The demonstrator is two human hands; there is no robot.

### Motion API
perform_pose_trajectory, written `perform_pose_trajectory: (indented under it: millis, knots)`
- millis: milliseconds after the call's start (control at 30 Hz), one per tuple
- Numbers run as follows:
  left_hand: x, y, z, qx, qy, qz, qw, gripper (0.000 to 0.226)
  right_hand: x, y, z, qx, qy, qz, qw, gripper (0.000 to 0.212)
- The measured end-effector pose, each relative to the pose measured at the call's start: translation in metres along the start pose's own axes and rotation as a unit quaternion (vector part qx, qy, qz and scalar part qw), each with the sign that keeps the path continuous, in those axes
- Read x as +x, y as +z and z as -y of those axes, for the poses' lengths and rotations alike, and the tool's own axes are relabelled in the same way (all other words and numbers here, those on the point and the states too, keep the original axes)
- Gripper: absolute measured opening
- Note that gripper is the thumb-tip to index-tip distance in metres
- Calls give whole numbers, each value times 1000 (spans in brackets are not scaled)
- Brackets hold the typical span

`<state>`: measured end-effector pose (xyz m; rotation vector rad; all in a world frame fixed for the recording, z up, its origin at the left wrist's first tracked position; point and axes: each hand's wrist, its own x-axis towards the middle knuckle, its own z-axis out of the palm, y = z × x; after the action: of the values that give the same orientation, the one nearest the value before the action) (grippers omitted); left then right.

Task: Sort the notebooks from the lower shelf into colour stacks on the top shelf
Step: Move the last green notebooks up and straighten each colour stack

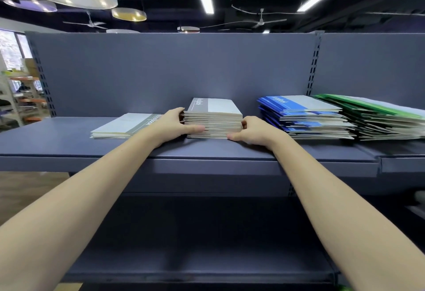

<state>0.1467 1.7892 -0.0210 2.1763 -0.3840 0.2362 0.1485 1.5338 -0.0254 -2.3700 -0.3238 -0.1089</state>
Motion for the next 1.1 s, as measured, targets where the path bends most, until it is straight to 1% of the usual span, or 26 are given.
perform_pose_trajectory:
  millis: [33,67,133,233,300,367,433,500,533,567,600,633,733,767,833,900,967,1033,1100]
  knots:
    - [1,1,0,-7,1,1,1000,43,0,-1,-1,0,-12,10,1000,20]
    - [2,1,1,-19,2,1,1000,40,-1,-3,-1,2,-22,21,1000,27]
    - [2,1,2,-37,2,2,999,41,-1,-6,-3,6,-33,38,999,36]
    - [2,1,1,-31,6,1,1000,38,0,-8,-8,-1,-42,49,998,40]
    - [1,0,0,-45,3,1,999,36,-1,-7,-8,7,-45,47,998,53]
    - [1,-1,2,-48,-1,3,999,39,1,-7,-10,15,-47,43,998,62]
    - [1,-1,4,-31,-3,5,999,49,3,-6,-14,19,-48,40,998,69]
    - [1,1,5,-9,-8,-9,1000,72,5,-4,-15,14,-51,37,998,69]
    - [1,2,6,17,-7,-24,1000,84,6,-4,-14,-3,-52,34,998,63]
    - [1,3,6,45,0,-38,998,90,6,-4,-14,-23,-53,28,998,54]
    - [2,4,7,61,7,-47,997,92,6,-3,-15,-41,-54,19,998,47]
    - [3,5,7,62,14,-54,997,92,7,-3,-15,-54,-54,9,997,43]
    - [3,6,6,59,16,-67,996,86,6,0,-15,-73,-49,-9,996,43]
    - [3,6,5,72,26,-77,994,83,5,0,-15,-80,-47,-14,996,43]
    - [2,7,3,127,73,-101,984,73,-1,0,-11,-101,-43,-34,993,45]
    - [-2,8,1,204,125,-111,965,64,-12,-1,-6,-132,-38,-64,988,50]
    - [-7,9,-8,267,156,-115,944,55,-25,-4,-1,-170,-36,-96,980,52]
    - [-10,11,-21,346,157,-112,918,47,-38,-7,1,-169,-34,-114,978,49]
    - [-11,12,-39,429,119,-81,892,42,-52,-13,2,-144,-33,-116,982,43]
